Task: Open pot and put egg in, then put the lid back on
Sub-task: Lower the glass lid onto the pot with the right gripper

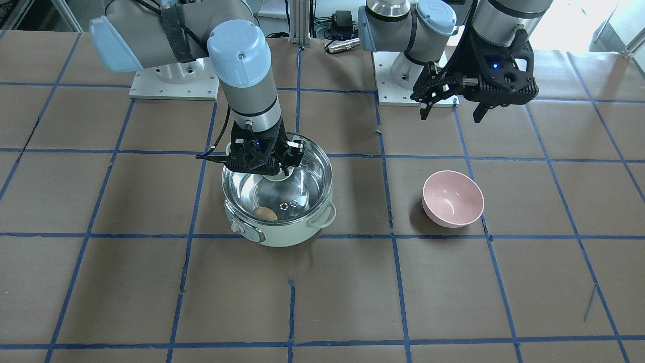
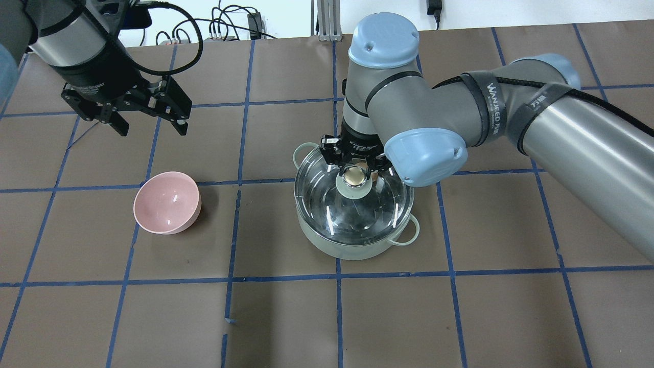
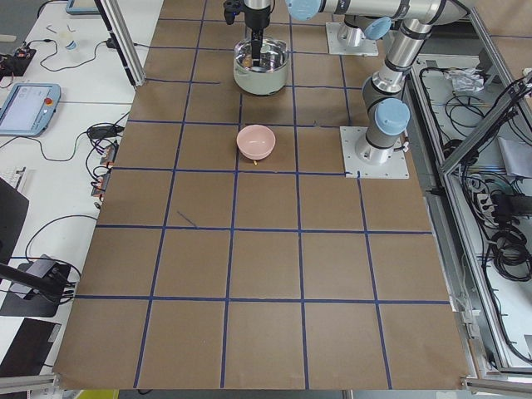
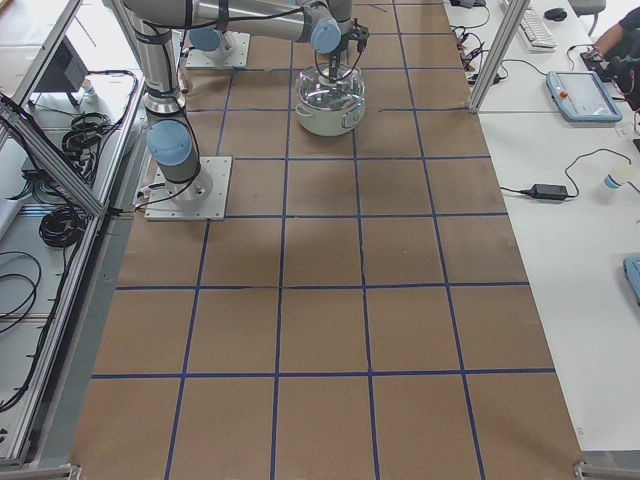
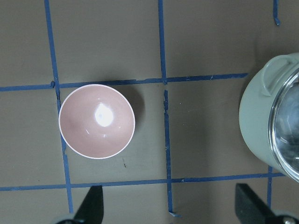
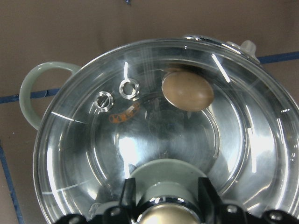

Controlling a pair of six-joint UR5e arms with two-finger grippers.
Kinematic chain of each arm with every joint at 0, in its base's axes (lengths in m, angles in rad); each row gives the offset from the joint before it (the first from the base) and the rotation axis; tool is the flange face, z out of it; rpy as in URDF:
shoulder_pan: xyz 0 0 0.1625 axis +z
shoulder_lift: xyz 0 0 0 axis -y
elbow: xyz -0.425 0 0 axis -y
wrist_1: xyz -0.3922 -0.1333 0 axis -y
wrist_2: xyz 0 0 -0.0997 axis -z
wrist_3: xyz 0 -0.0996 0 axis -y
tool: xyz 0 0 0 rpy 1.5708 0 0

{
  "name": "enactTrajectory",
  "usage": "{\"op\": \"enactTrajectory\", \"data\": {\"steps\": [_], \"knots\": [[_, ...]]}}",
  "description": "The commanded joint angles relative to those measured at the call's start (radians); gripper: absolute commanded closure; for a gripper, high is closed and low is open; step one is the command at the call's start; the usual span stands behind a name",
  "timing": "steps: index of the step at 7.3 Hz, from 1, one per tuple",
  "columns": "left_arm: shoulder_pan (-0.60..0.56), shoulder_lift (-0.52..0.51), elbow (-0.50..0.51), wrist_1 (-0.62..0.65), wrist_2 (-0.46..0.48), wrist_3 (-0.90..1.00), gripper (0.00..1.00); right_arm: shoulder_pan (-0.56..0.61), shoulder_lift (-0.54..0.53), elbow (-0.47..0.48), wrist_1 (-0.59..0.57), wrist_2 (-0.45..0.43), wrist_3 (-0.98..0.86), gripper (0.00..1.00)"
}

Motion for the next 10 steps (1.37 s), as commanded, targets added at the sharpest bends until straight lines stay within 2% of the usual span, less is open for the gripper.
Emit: {"op": "enactTrajectory", "data": {"steps": [1, 3, 5, 6, 7, 8, 10], "knots": [[0.001, 0.000, -0.001, 0.000, 0.000, 0.000, 0.00, 0.000, 0.000, -0.005, -0.002, 0.000, -0.002, 0.64], [0.000, 0.000, -0.001, 0.000, 0.000, 0.000, 0.00, -0.001, 0.000, -0.009, -0.003, 0.000, -0.004, 0.51], [0.000, 0.000, -0.003, 0.000, 0.000, 0.000, 0.00, -0.001, 0.000, -0.008, -0.003, 0.000, -0.003, 0.48], [0.000, 0.000, -0.003, 0.000, 0.000, 0.000, 0.00, -0.001, 0.000, -0.008, -0.003, 0.000, -0.003, 0.43], [-0.002, 0.000, -0.003, 0.000, 0.000, 0.000, 0.00, -0.001, 0.000, -0.009, -0.005, 0.000, 0.001, 0.16], [0.000, 0.000, -0.003, 0.000, 0.000, 0.000, 0.00, -0.003, 0.000, -0.015, -0.017, 0.000, -0.006, 0.00], [0.000, 0.000, -0.003, 0.000, -0.001, 0.000, 0.00, -0.039, 0.000, -0.054, -0.016, -0.001, -0.013, 0.00]]}}
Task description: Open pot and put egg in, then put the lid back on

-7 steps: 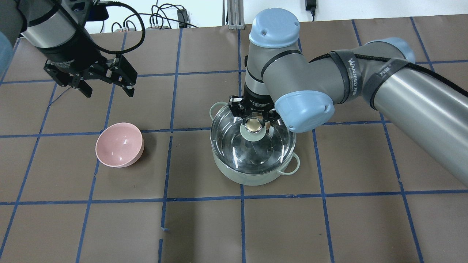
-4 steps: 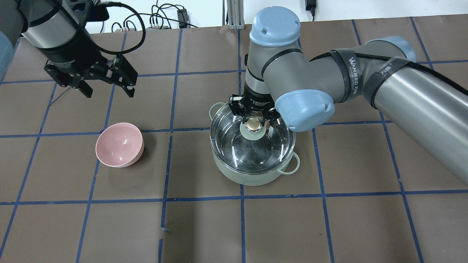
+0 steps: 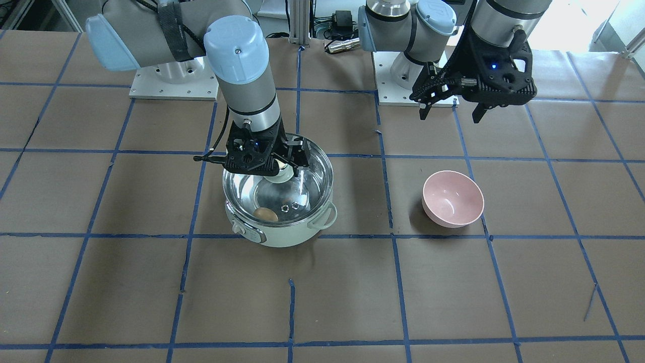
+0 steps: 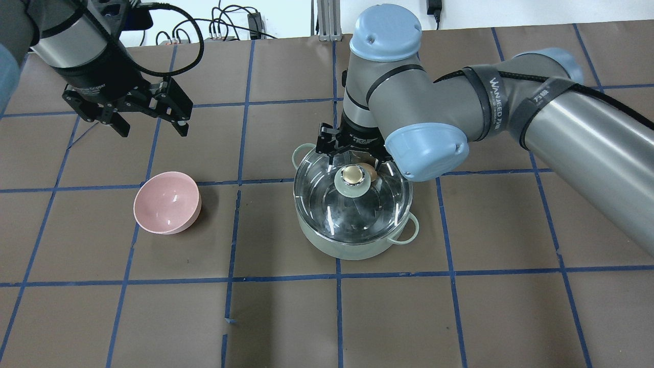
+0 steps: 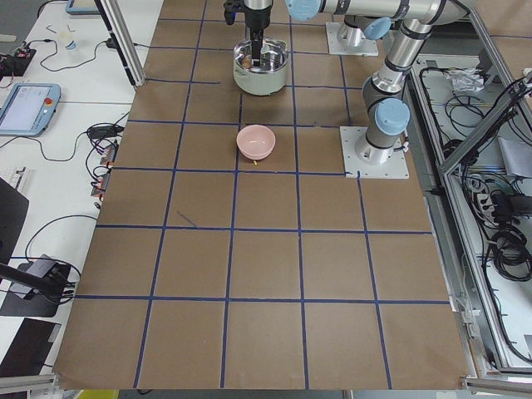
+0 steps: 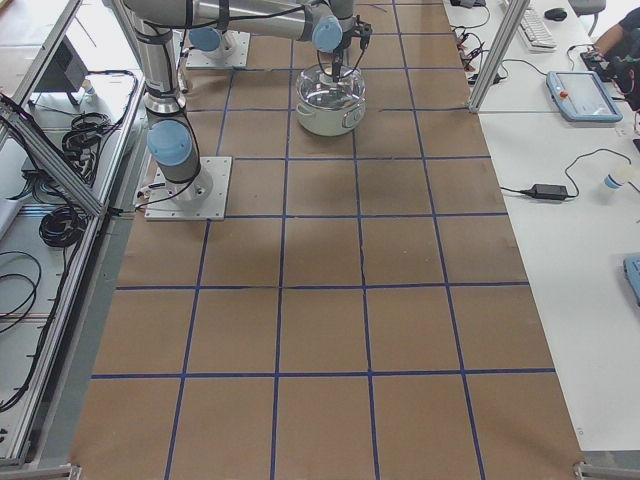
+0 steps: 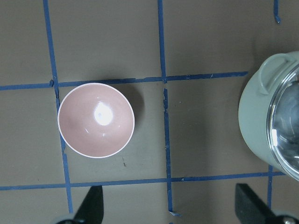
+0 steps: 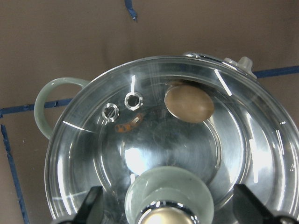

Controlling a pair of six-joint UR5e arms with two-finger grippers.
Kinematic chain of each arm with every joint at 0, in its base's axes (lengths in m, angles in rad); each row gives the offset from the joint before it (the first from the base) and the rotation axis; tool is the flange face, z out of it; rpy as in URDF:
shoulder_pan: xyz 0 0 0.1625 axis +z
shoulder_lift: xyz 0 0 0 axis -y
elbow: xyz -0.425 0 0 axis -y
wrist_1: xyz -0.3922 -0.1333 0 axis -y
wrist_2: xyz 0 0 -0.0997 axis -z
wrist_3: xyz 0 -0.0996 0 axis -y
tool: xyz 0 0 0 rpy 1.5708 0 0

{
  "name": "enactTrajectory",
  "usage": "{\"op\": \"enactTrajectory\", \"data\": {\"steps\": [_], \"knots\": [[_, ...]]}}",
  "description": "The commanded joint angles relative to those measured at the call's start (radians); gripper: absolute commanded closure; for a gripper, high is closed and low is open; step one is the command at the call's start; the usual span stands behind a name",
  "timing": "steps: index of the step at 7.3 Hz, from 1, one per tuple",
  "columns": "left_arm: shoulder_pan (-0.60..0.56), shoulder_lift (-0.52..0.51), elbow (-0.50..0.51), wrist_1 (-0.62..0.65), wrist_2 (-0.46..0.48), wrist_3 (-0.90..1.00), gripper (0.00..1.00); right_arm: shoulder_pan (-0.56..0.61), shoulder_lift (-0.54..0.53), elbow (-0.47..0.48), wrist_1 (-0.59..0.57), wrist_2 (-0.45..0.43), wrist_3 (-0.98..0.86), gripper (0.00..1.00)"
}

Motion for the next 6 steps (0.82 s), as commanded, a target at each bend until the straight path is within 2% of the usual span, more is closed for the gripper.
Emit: {"op": "enactTrajectory", "data": {"steps": [1, 3, 5, 6], "knots": [[0.001, 0.000, 0.000, 0.000, -0.001, -0.001, 0.00, -0.088, -0.023, -0.084, 0.023, -0.004, -0.015, 0.00], [0.001, 0.000, 0.000, 0.000, -0.001, -0.001, 0.00, -0.218, -0.128, -0.153, 0.157, -0.012, -0.123, 0.00], [0.001, 0.000, -0.002, 0.000, -0.001, -0.001, 0.00, -0.349, -0.223, -0.163, 0.221, -0.020, -0.260, 0.00], [-0.002, 0.000, 0.000, 0.000, -0.001, -0.001, 0.00, -0.375, -0.242, -0.152, 0.240, -0.021, -0.291, 0.00]]}}
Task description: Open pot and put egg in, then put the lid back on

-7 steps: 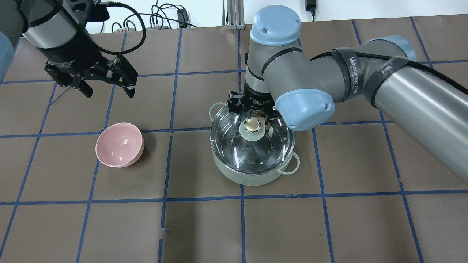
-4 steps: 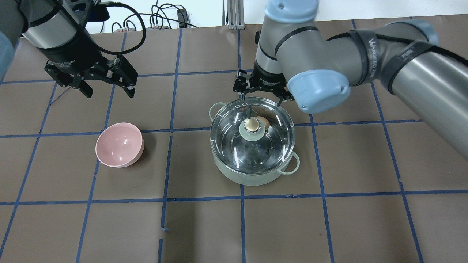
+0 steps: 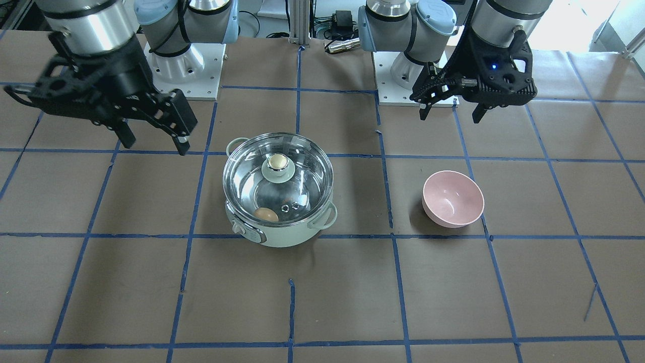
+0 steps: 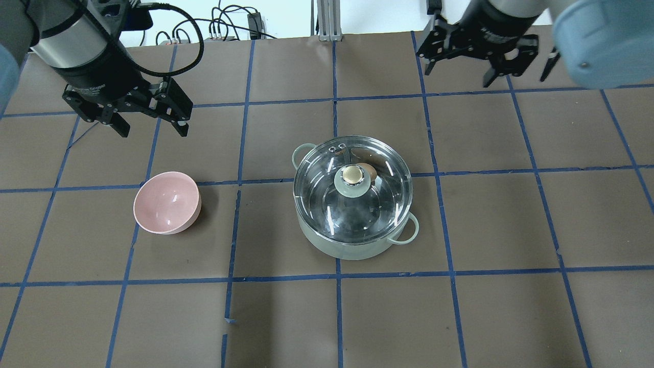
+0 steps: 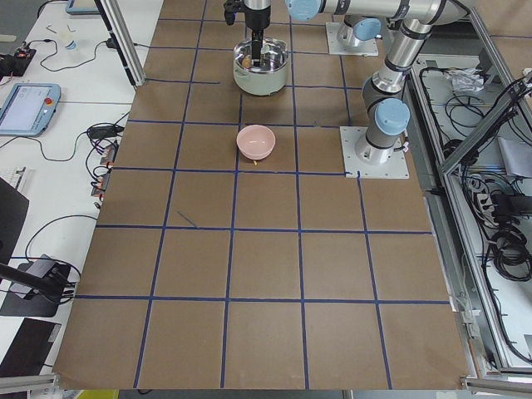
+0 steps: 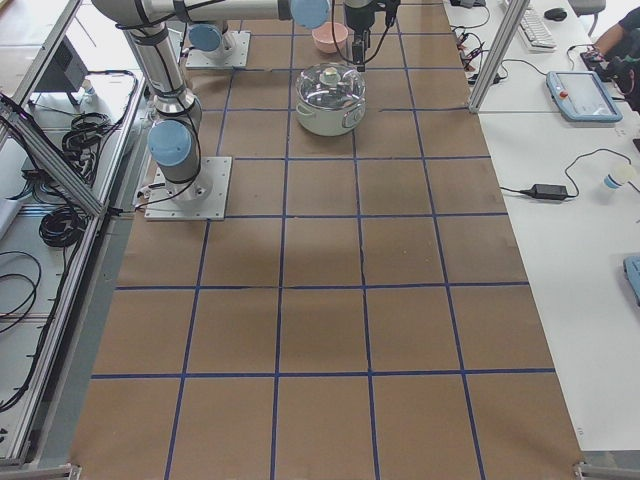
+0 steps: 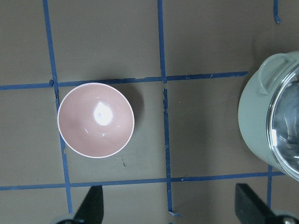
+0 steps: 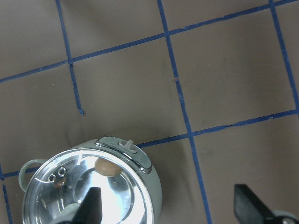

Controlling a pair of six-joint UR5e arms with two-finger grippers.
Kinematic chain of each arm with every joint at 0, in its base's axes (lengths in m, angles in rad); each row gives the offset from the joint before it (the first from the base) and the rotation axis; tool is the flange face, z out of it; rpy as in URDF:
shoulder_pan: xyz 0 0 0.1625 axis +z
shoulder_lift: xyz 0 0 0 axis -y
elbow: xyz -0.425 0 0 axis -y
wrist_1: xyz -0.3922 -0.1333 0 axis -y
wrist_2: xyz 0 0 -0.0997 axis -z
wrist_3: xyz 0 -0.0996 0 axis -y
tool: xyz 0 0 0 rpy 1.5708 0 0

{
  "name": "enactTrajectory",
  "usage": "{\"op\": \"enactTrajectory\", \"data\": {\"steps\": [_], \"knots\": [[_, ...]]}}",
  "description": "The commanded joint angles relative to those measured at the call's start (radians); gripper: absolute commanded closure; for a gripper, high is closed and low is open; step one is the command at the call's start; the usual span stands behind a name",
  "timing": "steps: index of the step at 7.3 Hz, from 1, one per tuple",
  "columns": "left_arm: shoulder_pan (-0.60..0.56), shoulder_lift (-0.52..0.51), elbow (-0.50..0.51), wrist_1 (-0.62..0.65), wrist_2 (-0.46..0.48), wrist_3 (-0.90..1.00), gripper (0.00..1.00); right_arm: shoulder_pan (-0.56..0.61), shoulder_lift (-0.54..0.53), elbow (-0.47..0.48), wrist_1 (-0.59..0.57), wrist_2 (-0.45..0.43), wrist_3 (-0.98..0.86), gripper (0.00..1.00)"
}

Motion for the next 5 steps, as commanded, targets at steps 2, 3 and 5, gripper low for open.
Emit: {"op": "enactTrajectory", "data": {"steps": [2, 3, 5], "knots": [[-0.002, 0.000, -0.001, 0.002, 0.009, -0.012, 0.00, -0.042, -0.049, 0.040, 0.045, 0.000, -0.062, 0.00], [-0.002, 0.000, -0.001, 0.002, 0.009, -0.014, 0.00, -0.047, -0.047, 0.040, 0.045, -0.003, -0.064, 0.00], [-0.002, 0.000, -0.004, 0.003, 0.003, -0.014, 0.00, -0.048, -0.047, 0.042, 0.045, -0.002, -0.064, 0.00]]}}
